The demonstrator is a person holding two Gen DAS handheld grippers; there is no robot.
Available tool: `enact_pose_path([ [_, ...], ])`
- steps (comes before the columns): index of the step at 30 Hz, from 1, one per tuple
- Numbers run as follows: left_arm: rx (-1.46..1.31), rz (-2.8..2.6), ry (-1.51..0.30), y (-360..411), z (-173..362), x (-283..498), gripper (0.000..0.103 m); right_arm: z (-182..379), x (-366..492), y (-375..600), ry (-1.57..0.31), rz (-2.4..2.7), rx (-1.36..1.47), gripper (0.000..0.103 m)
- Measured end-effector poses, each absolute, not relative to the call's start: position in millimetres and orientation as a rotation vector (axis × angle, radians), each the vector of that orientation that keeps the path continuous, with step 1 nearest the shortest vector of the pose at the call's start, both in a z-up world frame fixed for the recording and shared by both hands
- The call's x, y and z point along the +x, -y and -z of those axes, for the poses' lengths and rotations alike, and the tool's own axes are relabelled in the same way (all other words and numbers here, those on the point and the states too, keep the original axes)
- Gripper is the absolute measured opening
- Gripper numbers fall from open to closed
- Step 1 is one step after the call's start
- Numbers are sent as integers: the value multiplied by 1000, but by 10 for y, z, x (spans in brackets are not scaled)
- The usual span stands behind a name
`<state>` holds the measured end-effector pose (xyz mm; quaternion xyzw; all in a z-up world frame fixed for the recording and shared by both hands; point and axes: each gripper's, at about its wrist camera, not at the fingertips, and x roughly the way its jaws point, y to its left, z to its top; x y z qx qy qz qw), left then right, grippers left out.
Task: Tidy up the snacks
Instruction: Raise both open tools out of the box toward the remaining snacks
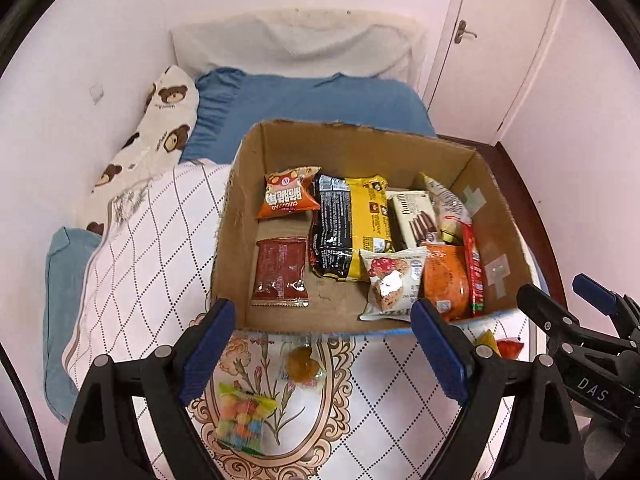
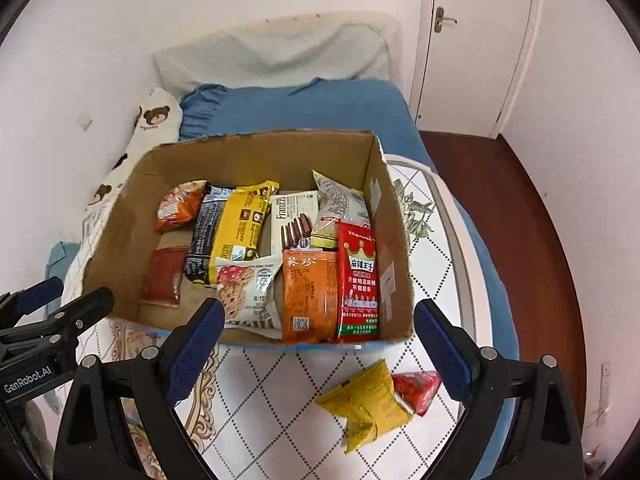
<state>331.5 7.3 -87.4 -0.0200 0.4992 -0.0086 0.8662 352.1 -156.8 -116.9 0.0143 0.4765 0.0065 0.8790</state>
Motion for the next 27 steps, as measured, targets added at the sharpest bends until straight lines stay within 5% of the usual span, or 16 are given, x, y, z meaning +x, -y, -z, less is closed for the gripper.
enact_pose_path([
  [18,-31,31,-926,60,410,2657,90,646,2751,1651,-864,-51,92,98],
  [27,7,10,-1063,182,1045,2624,90,1468,2622,2225,-1072,23,207,98],
])
